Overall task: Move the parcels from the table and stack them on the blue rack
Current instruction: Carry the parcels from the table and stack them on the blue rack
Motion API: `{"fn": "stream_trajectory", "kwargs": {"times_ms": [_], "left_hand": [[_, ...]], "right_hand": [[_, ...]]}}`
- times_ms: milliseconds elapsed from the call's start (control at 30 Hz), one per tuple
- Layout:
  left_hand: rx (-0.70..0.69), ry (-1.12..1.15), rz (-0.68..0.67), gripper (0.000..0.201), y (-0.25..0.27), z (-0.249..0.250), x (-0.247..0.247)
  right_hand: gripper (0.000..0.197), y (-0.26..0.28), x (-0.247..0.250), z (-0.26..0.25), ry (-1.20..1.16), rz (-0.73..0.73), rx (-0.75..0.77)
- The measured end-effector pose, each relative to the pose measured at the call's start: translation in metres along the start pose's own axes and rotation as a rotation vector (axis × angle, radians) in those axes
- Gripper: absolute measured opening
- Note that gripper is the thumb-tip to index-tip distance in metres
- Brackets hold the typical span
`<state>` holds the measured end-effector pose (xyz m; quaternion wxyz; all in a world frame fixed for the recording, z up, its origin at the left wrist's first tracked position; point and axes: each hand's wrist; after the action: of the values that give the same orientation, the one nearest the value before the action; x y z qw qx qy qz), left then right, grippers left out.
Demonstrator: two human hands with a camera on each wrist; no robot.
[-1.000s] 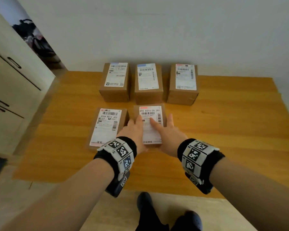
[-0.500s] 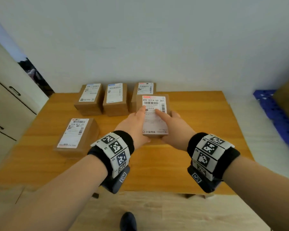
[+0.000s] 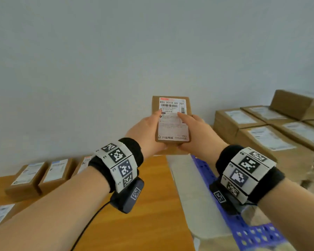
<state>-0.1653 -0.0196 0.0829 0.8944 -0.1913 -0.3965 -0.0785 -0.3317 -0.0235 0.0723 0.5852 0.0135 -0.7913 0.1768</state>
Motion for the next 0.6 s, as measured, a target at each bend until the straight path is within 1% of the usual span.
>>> {"fn": "stream_trajectory", "kwargs": {"times_ms": [100, 200, 300, 467, 600], "left_hand": [[-0.113, 0.04, 0.019, 0.085, -0.035, 0.037, -0.001], [-0.183, 0.091, 0.029, 0.082, -0.07, 0.064, -0.008], [-0.248, 0.14, 0.013, 0.082, -0.107, 0.086, -0.022], [-0.254, 0.187, -0.104, 0.087, -0.161, 0.118, -0.067], [-0.233, 0.189, -0.172, 0.084, -0.195, 0.148, -0.109]], "right_hand": [[0.086, -0.009, 0.042, 0.029, 0.031, 0.067, -0.03], [0.087, -0.021, 0.079, 0.059, 0.054, 0.086, -0.081], [0.087, -0.031, 0.107, 0.091, 0.097, 0.091, -0.151], [0.086, -0.034, 0.138, 0.149, 0.173, 0.077, -0.235], [0.084, -0.031, 0.145, 0.205, 0.12, 0.041, -0.308]]}}
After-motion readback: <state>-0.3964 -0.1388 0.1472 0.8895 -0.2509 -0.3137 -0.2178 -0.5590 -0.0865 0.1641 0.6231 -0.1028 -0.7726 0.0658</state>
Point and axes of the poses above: each hand's wrist, its own y-axis away from the middle knuckle, its own x-axis out of the back of the hand, z = x × y, and after that the axes turned 15 degrees about y, right-handed
